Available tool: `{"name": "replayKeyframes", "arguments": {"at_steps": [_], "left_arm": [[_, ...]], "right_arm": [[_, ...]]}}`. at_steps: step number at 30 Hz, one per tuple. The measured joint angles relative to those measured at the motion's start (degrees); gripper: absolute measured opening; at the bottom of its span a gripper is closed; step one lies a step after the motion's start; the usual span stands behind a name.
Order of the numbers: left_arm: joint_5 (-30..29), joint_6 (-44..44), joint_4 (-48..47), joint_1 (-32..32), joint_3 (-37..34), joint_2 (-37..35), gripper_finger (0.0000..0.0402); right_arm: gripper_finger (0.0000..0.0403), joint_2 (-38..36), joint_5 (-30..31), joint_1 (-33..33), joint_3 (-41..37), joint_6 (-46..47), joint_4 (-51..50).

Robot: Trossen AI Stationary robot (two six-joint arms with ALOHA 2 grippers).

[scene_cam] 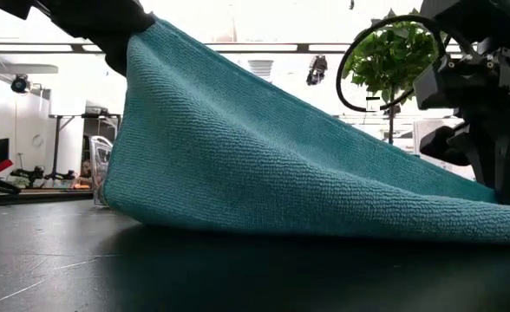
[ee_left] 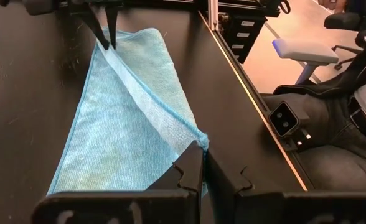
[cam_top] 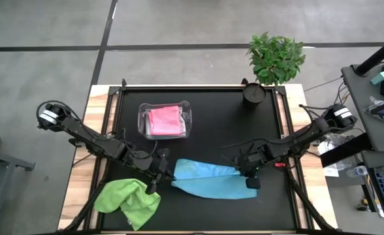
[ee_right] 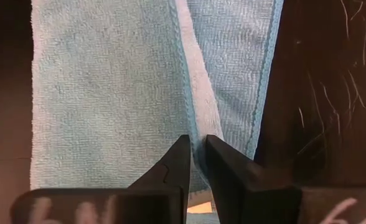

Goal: Fold microfiber towels
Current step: Fold the blue microfiber cloth

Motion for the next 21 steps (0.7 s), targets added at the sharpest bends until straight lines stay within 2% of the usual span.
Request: {"name": "replayKeyframes", "arguments": {"at_steps": [6, 11, 16, 21], "left_arm": [[0.0, 0.0, 0.0, 0.0, 0.0, 0.0, 0.0], [0.0, -1.3, 0.0, 0.0, 0.0, 0.0, 0.0], [2.4, -6.4, 0.0, -0.7, 0.0, 0.1, 0.0], [3.0, -12.1, 0.1, -2.7, -0.1, 1.5, 0.0]], "right_arm": [[0.0013, -0.2, 0.2, 0.6, 0.6, 0.1, -0.1], [0.0009, -0.2, 0.0, 2.4, 3.5, 2.7, -3.6], [0.0008, -0.2, -2.2, 7.8, 10.0, 7.6, -8.1], [0.0008, -0.2, -4.7, 14.0, 15.6, 17.6, -8.1]]}}
